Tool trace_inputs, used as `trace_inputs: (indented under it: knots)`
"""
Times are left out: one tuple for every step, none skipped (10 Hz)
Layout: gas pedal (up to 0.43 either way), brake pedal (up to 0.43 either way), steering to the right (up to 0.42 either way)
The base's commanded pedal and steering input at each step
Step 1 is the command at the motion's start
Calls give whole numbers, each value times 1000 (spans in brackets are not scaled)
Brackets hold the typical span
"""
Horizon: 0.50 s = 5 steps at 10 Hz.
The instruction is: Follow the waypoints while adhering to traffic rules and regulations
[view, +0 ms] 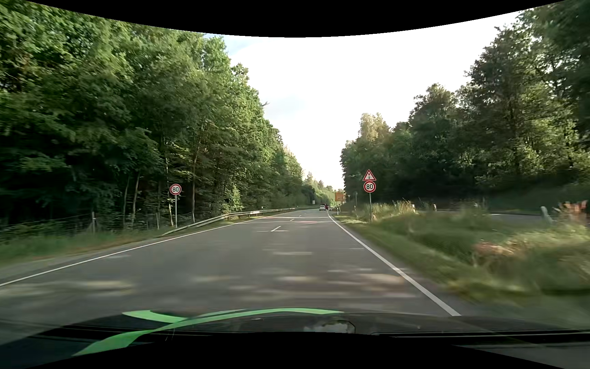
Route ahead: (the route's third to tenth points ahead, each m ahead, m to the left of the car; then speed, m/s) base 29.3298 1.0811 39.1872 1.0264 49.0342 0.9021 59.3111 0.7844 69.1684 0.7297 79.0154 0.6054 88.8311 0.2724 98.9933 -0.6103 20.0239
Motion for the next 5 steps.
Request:
trace_inputs:
  knots:
    - [209, 0, 3]
    - [209, 0, 3]
    - [209, 0, 3]
    - [209, 0, 3]
    - [209, 0, 3]
